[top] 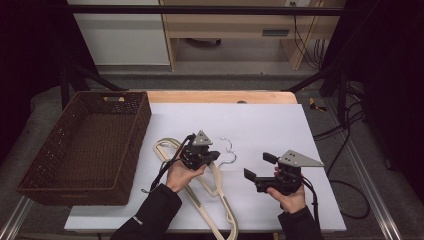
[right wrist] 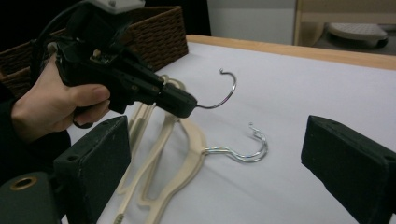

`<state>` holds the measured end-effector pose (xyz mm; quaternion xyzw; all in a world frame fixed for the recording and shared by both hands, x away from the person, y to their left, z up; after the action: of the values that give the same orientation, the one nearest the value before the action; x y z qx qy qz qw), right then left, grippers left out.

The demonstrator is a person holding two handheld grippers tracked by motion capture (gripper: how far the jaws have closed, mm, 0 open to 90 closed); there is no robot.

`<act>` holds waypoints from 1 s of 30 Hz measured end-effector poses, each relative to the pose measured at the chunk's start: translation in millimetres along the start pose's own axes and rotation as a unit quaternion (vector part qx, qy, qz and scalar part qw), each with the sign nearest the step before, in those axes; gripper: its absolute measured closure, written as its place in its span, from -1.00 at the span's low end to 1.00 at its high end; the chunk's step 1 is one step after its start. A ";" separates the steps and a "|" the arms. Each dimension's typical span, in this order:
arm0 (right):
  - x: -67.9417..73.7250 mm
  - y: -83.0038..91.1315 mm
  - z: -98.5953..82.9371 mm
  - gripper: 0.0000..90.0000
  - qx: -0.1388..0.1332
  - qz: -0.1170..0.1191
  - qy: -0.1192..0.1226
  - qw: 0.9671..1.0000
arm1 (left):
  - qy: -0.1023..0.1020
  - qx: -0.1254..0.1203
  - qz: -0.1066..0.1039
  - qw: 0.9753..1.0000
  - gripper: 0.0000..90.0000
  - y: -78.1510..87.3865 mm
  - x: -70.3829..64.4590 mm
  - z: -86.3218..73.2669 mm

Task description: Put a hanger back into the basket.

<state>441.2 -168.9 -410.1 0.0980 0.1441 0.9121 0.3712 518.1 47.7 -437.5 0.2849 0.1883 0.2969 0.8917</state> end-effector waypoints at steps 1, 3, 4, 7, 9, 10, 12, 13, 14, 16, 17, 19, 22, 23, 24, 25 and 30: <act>3.0 -3.5 -0.1 -0.78 0.004 0.002 0.000 1.000 | 0.002 -0.007 -0.004 1.000 0.97 5.5 0.0 -0.1; 6.3 -7.0 -0.1 -0.77 0.007 0.009 -0.005 1.000 | 0.003 -0.011 -0.004 1.000 0.97 8.0 -0.2 -0.1; 12.6 -14.6 -0.4 -0.74 0.010 0.020 -0.010 1.000 | 0.002 -0.015 -0.005 1.000 0.97 12.2 -1.0 0.1; 18.6 -22.5 -1.3 -0.70 0.019 0.025 -0.009 0.999 | 0.001 -0.018 -0.003 1.000 0.97 15.7 -1.6 0.0; 24.6 -32.0 -3.1 -0.67 0.030 0.028 -0.007 0.999 | -0.001 -0.023 -0.003 1.000 0.97 18.6 -1.3 0.0; 27.4 -36.6 -4.4 -0.65 0.038 0.031 -0.005 0.999 | 0.000 -0.025 -0.003 1.000 0.97 19.7 -1.4 -0.1; 34.5 -49.5 -7.8 -0.58 0.054 0.039 -0.005 0.998 | 0.002 -0.026 -0.005 1.000 0.97 21.5 -1.6 -0.2; 36.3 -54.3 -9.2 -0.55 0.061 0.041 -0.006 0.997 | 0.001 -0.026 -0.003 1.000 0.97 22.5 -1.8 -0.3; 36.9 -56.6 -9.7 -0.52 0.064 0.043 -0.005 0.997 | -0.001 -0.027 -0.002 1.000 0.97 23.8 -2.3 -0.3; 38.6 -62.7 -10.3 -0.43 0.070 0.041 -0.012 0.997 | -0.001 -0.028 -0.001 1.000 0.97 24.7 -2.8 -0.4; 39.1 -64.4 -10.5 -0.38 0.072 0.042 -0.013 0.996 | -0.001 -0.028 -0.001 1.000 0.97 25.1 -2.9 -0.5; 40.7 -69.1 -11.4 -0.26 0.075 0.044 -0.014 0.996 | 0.000 -0.029 -0.001 1.000 0.97 25.4 -3.1 -0.6; 44.4 -75.3 -13.8 -0.16 0.085 0.050 -0.023 0.995 | 0.000 -0.030 -0.002 1.000 0.97 25.2 -3.0 -1.1; 45.8 -79.2 -15.6 -0.08 0.092 0.053 -0.022 0.994 | 0.000 -0.029 -0.002 1.000 0.97 25.1 -3.0 -1.1; 47.1 -84.5 -18.3 0.05 0.100 0.061 -0.022 0.993 | 0.000 -0.029 -0.002 1.000 0.97 25.0 -3.1 -1.1; 47.1 -84.5 -18.3 0.05 0.100 0.061 -0.022 0.993 | 0.000 -0.029 -0.002 1.000 0.97 25.1 -3.2 -1.1; 50.6 -98.5 -25.0 0.38 0.122 0.080 -0.038 0.989 | 0.000 -0.030 -0.004 1.000 0.97 26.1 -3.7 -1.3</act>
<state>462.2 -70.7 -463.0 0.1882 0.2320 0.9099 0.2878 503.7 63.1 -421.6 0.2573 0.1801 0.2991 0.9011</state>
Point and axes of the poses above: each handheld gripper's, and its own axes: y roughly backward along the jaws, z roughly out of its top, x roughly to its left, the point moved 4 cm from there along -y, roughly forward along the jaws, and after that the axes turned 8 degrees about y, right-handed, at the moved point
